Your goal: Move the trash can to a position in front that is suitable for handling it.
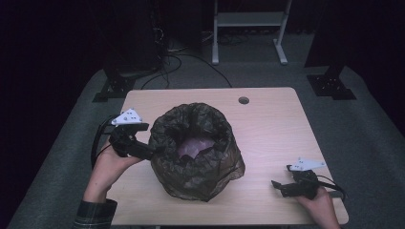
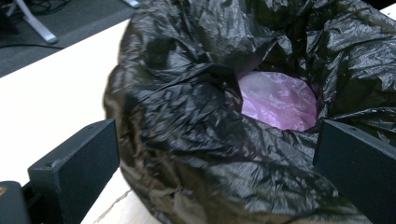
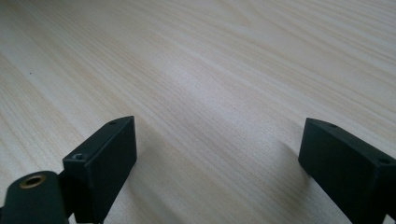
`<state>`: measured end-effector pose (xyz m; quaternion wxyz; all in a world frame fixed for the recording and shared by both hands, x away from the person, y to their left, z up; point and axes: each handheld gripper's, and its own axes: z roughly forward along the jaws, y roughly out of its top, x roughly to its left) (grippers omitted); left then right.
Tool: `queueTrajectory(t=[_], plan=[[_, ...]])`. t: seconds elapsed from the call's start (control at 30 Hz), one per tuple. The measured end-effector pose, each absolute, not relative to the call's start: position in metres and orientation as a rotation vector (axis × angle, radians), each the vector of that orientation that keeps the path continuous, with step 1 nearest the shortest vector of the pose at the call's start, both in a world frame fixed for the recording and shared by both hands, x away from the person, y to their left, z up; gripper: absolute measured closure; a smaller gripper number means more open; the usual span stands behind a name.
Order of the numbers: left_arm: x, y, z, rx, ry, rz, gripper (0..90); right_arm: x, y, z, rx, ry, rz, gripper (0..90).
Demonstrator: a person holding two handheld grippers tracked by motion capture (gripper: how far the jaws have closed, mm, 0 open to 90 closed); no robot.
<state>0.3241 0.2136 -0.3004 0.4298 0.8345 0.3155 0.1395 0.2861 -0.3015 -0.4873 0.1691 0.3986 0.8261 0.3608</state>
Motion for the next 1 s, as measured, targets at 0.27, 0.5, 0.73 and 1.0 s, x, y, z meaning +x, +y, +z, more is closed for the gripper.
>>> queueTrajectory(t=[0.27, 0.5, 0.73, 1.0], plan=[[0.328, 0.204, -0.310, 2.121, 0.769, 0.326, 0.0, 0.286, -0.302, -0.487, 1.132, 2.349, 1.025, 10.1], [0.328, 0.202, -0.316, 2.120, 0.768, 0.327, 0.0, 0.286, -0.302, -0.487, 1.131, 2.350, 1.025, 10.1], [0.327, 0.194, -0.316, 2.132, 0.750, 0.331, 0.0, 0.286, -0.302, -0.487, 1.131, 2.350, 1.025, 10.1], [0.328, 0.179, -0.317, 2.151, 0.715, 0.334, 0.0, 0.286, -0.302, -0.487, 1.135, 2.349, 1.024, 10.1]])
